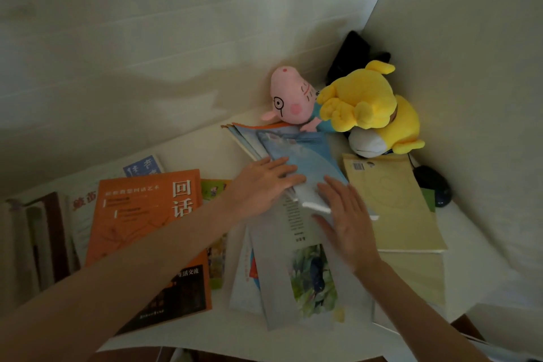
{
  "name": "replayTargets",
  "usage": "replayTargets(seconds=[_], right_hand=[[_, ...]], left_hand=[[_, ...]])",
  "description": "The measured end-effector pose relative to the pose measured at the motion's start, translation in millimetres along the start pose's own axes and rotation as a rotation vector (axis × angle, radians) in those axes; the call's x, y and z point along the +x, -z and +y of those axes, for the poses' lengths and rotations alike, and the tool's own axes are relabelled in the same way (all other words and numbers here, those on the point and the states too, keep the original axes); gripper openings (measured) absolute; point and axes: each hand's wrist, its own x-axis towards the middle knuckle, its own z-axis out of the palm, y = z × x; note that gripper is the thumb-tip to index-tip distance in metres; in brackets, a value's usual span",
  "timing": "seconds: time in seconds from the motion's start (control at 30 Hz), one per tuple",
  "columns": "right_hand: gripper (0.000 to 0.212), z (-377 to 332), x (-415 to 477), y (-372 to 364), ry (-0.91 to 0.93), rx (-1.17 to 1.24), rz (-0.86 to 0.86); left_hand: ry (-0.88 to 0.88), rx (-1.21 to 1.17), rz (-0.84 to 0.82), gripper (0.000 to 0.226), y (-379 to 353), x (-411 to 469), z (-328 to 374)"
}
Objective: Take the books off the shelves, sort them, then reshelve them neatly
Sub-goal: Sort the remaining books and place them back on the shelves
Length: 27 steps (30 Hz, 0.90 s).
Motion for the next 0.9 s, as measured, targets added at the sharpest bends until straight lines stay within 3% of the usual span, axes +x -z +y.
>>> replayTargets(seconds=[0.07, 0.2, 0.27, 0.33, 0.37, 0.43, 0.53, 0.63, 0.73, 0.83, 0.9], right_hand=[[0.045, -4, 21, 21, -0.097, 0.045, 0.147], [0.051, -16, 68, 83, -0.178, 0.13, 0.436], [0.065, -24, 84, 116, -0.162, 0.19, 0.53], [0.084, -28, 92, 137, -0.234, 0.397, 0.571], [0.091, -27, 93, 141, -0.321, 0.612, 0.531], [0.095, -30, 91, 141, -0.442, 1.068, 0.269], [0.066, -33, 77, 128, -0.46, 1.303, -0.077], [0.031, -44, 61, 109, -0.63, 1.311, -0.166], [0.027, -44, 31, 74, -0.836, 1.198, -0.249], [0.017, -42, -6, 41, -1.037, 1.073, -0.27], [0.021, -39, -27, 26, -1.134, 1.0, -0.296]], left_hand=[[0.051, -0.021, 0.107, 0.025, 26, 16, -1], [0.273, -0.072, 0.297, 0.028, 85, 34, 0], [0.402, -0.168, 0.384, 0.033, 114, 35, 4], [0.522, -0.419, 0.46, 0.03, 145, 36, 12], [0.574, -0.605, 0.522, 0.022, 159, 36, 14], [0.676, -0.958, 0.661, 0.014, 174, 34, 15], [0.875, -1.157, 0.743, 0.024, 165, 25, 16], [1.118, -1.218, 0.685, 0.023, 122, 6, 12], [1.281, -1.288, 0.44, 0.039, 70, -22, 11], [1.37, -1.515, 0.173, 0.048, 27, -53, 26], [1.435, -1.368, 0.044, 0.04, 3, -68, 40]])
